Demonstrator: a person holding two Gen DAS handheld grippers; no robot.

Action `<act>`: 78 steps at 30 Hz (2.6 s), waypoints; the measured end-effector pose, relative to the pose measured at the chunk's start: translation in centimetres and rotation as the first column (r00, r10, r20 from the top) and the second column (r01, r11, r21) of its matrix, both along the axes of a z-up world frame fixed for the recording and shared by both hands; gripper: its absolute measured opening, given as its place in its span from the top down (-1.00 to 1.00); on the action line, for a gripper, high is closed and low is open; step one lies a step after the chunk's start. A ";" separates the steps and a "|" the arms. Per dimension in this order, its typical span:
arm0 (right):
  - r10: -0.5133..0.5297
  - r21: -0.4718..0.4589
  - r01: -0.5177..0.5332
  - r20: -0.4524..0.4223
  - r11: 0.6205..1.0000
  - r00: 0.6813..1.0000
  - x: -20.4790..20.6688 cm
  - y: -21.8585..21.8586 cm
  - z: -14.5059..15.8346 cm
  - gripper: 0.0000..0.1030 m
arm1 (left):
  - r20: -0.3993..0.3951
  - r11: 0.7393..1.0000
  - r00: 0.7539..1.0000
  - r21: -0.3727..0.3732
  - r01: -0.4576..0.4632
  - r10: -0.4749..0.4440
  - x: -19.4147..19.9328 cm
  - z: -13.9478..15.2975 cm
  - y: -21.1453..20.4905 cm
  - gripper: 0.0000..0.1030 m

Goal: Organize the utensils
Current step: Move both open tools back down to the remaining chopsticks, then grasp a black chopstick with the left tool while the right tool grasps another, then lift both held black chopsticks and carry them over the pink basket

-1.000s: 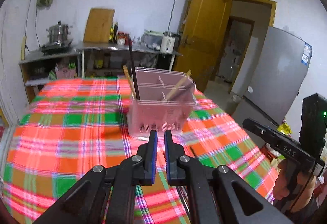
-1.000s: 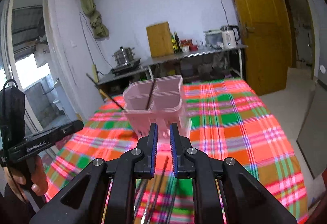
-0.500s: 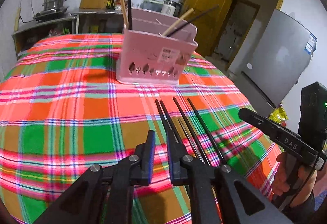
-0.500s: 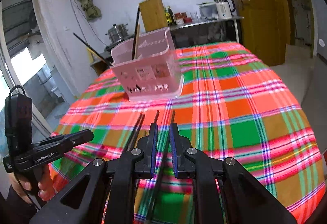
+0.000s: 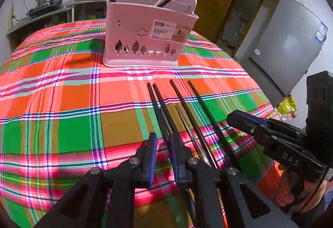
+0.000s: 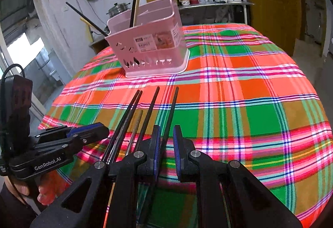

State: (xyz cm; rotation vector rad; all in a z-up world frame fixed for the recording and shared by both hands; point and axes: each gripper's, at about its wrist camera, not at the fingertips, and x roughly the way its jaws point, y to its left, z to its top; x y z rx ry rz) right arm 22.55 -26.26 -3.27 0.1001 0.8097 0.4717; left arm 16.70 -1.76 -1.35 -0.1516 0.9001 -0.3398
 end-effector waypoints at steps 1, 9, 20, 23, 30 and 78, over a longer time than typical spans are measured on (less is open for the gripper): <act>0.002 -0.001 -0.002 -0.006 1.000 1.000 0.1 0.1 -0.2 0.76 | -0.004 1.000 1.000 0.002 0.000 0.000 0.1 -0.1 -0.1 0.75; 0.012 -0.008 -0.012 -0.024 1.000 1.000 0.5 0.5 -0.6 0.76 | -0.009 0.999 1.000 0.050 -0.009 0.009 0.6 -0.6 -1.2 0.69; 0.001 -0.057 -0.004 -0.067 0.998 0.998 1.7 1.2 -1.2 0.76 | -0.005 0.993 0.999 0.109 -0.041 0.042 0.6 -0.6 -0.2 0.75; 0.000 -0.061 -0.005 -0.067 0.998 0.998 1.8 1.2 -1.1 0.76 | -0.011 0.993 0.998 0.101 -0.067 0.068 0.6 -0.6 1.2 0.75; 0.005 -0.069 -0.011 -0.087 0.998 0.996 2.7 1.7 -1.3 0.76 | -0.053 0.994 0.995 0.073 -0.076 0.080 1.5 -0.5 2.7 0.75; -0.020 0.021 0.016 0.181 1.000 0.983 2.1 1.0 10.9 0.90 | 0.212 0.998 0.977 0.058 -0.029 0.016 1.8 13.0 2.7 0.91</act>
